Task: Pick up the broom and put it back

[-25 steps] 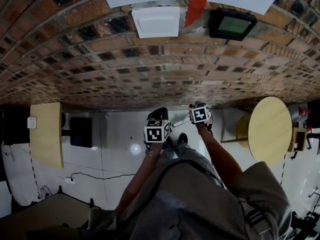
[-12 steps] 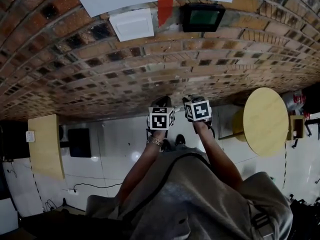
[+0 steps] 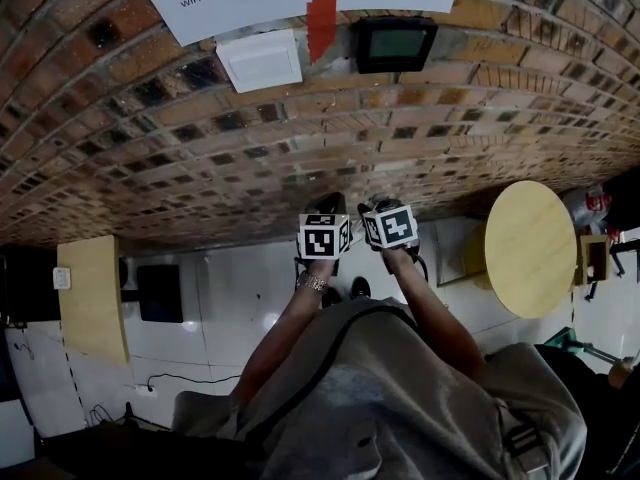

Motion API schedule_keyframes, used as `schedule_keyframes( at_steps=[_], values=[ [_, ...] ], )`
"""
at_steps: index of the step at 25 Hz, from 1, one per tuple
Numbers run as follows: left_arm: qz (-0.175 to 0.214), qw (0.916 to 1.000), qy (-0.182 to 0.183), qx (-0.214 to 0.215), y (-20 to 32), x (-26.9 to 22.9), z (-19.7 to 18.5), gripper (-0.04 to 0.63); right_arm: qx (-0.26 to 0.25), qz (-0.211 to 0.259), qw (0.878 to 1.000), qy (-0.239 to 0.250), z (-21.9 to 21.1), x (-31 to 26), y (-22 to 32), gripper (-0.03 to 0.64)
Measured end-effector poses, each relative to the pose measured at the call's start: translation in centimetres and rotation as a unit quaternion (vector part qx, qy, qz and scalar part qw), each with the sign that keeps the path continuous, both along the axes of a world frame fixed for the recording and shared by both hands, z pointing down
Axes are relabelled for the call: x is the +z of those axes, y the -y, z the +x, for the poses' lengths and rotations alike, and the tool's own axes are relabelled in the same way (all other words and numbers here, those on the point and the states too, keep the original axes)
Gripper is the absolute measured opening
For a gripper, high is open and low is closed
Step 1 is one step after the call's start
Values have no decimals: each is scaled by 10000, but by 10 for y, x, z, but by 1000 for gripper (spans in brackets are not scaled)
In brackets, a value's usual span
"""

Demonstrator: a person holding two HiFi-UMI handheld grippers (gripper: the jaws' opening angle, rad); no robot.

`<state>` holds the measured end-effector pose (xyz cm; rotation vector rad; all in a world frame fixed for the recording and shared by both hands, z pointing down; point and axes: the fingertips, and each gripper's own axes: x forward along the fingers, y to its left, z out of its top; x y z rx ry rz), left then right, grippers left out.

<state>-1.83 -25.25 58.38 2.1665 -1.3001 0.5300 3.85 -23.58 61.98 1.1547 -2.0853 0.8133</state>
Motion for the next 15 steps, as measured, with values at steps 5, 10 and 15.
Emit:
schedule_keyframes(
  at_steps=[5,10,15],
  values=[
    [-25,10000,-6,-25,-2,3,-2,-31,-62,-353,9991,-208,11,39,-8,103],
    [-166,9996,7,-235,-18,14,-17,-31,-271,-779,9958,-406,9,115,-17,104],
    [-362,9980,138,-507,-38,30,-38,-31,-376,-1558,9859,-479,2,176,-16,104]
  ],
)
